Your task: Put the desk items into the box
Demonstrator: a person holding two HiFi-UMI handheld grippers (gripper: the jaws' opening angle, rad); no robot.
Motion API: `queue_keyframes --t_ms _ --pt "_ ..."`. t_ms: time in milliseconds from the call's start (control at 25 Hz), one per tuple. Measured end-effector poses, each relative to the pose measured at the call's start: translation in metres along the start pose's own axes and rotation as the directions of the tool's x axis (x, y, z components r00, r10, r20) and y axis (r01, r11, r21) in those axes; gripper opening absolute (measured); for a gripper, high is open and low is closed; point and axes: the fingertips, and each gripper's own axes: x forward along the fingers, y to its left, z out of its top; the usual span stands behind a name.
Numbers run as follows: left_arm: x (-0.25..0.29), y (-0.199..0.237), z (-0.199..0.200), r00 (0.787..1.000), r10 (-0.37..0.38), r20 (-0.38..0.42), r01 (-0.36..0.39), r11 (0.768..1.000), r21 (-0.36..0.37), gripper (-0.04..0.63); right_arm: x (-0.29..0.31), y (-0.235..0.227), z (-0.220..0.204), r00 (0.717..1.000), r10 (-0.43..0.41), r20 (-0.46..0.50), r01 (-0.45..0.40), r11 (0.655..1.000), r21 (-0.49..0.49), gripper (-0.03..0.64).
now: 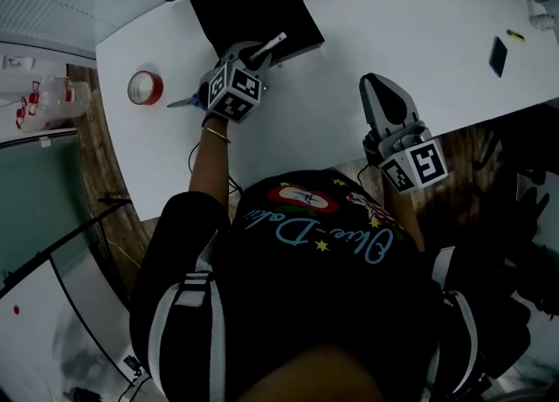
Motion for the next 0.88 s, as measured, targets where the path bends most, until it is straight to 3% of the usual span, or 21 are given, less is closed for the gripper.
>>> queue_keyframes --t_ms 640,880 --pt "0.001 -0.001 -0.001 1.000 -0.002 0.013 0.001 0.999 0.033 0.081 -0.008 0.000 0.000 1.000 -0.026 0.006 0.026 1.000 -0.001 0.025" --pt "0.000 -0.002 0.003 1.000 -0.006 0.016 0.006 1.000 0.005 0.081 -0.012 -0.002 0.001 0.999 -0.039 0.007 0.039 0.999 0.000 0.025"
